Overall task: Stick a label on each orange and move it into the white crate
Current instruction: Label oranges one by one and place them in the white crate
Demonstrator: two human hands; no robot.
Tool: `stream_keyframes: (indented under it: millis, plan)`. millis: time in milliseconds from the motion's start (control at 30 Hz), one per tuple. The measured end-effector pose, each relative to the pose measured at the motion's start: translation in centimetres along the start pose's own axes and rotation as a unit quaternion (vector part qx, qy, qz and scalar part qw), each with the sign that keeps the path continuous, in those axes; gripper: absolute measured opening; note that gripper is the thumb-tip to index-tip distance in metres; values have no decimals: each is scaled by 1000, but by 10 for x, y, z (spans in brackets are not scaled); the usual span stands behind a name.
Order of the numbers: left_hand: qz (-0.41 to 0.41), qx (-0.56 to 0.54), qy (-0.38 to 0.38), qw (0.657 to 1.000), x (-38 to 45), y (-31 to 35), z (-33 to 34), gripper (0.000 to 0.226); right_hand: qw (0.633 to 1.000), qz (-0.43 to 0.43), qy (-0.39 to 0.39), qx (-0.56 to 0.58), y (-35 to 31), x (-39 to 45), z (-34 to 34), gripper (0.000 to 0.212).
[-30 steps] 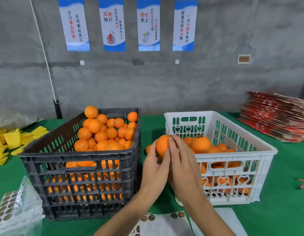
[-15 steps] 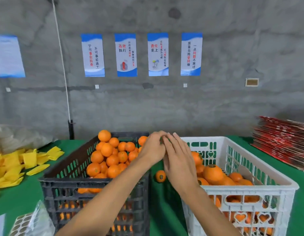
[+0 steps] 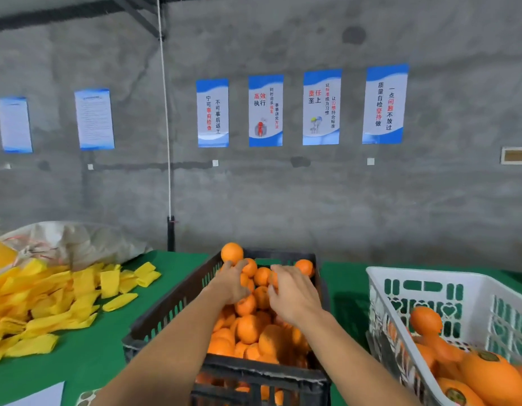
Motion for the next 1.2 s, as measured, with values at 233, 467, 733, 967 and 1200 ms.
stream_keyframes:
  millis: [233,467,733,967,1200]
  plan:
    - [-66,108,-58,990,56,-19,25,102,996,21,-76,48,21,6,25,45]
    - [-62,49,-65,995,61,-22,22,84,993,31,-88,78,25,5,25,51]
    - [-46,88,-142,985,19,-5,-13,80,992,39,-93,78,20,-2,24,43]
    - [-19,68,-259,963,-53,43,-15,61,992,34,-91,83,12,-10,15,39]
    - [170,-135,3,976,-103,88,-19,20,969,43,33,242,-5,-32,-18,33]
Point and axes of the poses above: each hand's wrist, its own x-axis towards the middle knuckle, its own z-axis out of the palm, y = z × x, the point moved 3 cm from there along x, towards the middle knuckle, and after that the axes turned 3 degrees about y, right-handed, at the moved point
